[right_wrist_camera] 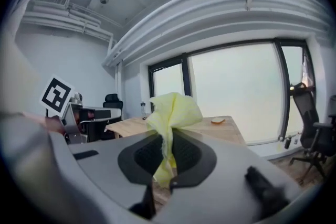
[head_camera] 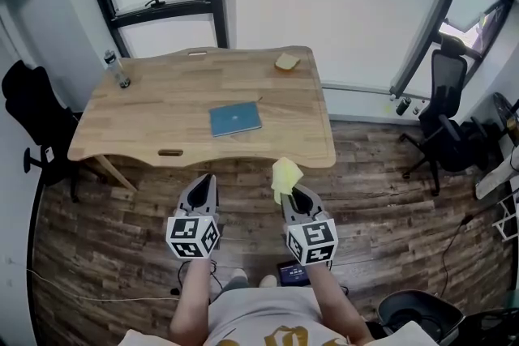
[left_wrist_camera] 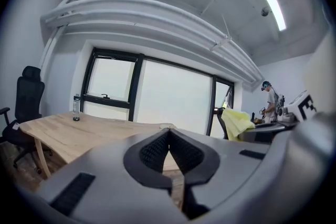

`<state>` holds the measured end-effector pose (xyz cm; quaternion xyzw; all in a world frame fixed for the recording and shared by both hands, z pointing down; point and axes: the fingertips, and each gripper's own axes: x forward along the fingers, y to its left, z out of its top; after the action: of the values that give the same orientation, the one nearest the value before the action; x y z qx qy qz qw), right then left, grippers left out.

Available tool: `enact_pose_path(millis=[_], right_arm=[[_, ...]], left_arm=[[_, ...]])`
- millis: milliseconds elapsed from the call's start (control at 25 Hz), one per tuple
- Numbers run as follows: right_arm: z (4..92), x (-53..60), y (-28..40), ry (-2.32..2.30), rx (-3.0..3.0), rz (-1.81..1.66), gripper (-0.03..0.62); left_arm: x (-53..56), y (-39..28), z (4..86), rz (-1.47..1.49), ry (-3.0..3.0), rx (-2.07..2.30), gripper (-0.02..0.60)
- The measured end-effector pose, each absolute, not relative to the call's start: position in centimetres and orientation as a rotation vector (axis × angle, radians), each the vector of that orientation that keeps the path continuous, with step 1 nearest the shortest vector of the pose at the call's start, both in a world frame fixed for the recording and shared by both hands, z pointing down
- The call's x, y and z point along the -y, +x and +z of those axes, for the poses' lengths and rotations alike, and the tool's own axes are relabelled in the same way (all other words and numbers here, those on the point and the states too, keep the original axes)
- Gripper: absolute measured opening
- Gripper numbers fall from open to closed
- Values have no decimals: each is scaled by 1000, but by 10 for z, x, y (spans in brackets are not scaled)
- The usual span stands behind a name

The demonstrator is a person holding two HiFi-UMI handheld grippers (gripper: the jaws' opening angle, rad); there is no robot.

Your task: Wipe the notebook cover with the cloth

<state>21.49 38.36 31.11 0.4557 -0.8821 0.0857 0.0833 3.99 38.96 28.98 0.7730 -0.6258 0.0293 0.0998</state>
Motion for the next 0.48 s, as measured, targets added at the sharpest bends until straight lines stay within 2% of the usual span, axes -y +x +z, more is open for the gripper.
enact_pose_path(millis=[480], right_arm=[[312, -372, 197, 1288, 2796, 414, 38]], left_arm=[[-380, 14, 303, 69, 2207, 1896, 14]])
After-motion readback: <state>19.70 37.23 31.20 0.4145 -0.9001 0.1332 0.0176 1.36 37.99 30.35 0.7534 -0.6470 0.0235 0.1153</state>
